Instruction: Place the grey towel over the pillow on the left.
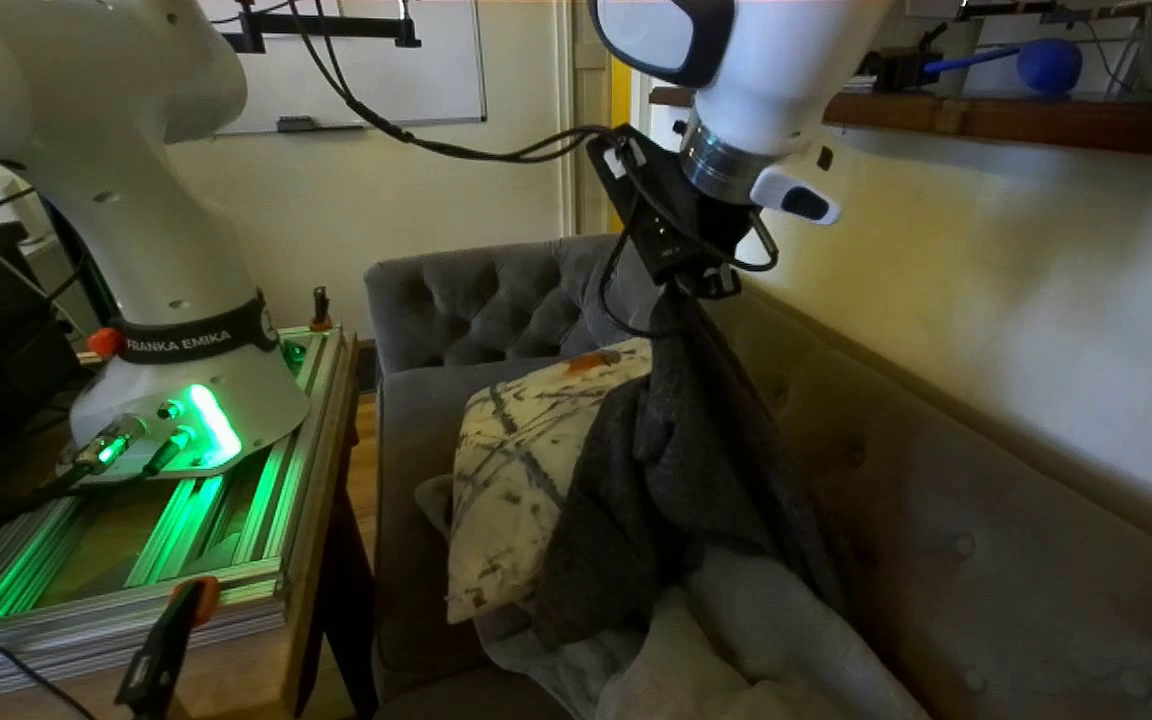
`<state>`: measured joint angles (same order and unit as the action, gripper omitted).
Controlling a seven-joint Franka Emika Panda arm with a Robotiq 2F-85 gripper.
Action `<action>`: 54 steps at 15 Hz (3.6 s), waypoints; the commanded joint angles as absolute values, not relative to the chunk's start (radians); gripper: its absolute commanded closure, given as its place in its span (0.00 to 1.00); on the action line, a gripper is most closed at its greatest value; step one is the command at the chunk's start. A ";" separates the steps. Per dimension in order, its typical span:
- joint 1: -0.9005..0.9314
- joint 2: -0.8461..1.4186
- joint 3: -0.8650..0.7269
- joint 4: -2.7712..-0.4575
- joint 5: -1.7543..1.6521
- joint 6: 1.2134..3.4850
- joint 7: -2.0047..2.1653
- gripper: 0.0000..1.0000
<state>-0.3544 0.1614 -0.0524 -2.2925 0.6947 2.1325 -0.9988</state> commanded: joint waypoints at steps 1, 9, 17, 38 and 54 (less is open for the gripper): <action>-0.268 0.099 -0.058 -2.333 0.674 2.063 -1.084 1.00; -0.155 0.064 -0.040 -2.292 0.587 1.990 -1.218 1.00; -0.227 -0.217 -0.205 -2.319 0.725 2.030 -1.190 1.00; -0.006 -0.296 -0.145 -2.382 0.673 1.932 -1.351 1.00; 0.077 -0.112 -0.049 -2.241 0.675 1.936 -1.470 1.00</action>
<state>0.0315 -0.2268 -0.0901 -2.3666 0.6785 1.9570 -1.4111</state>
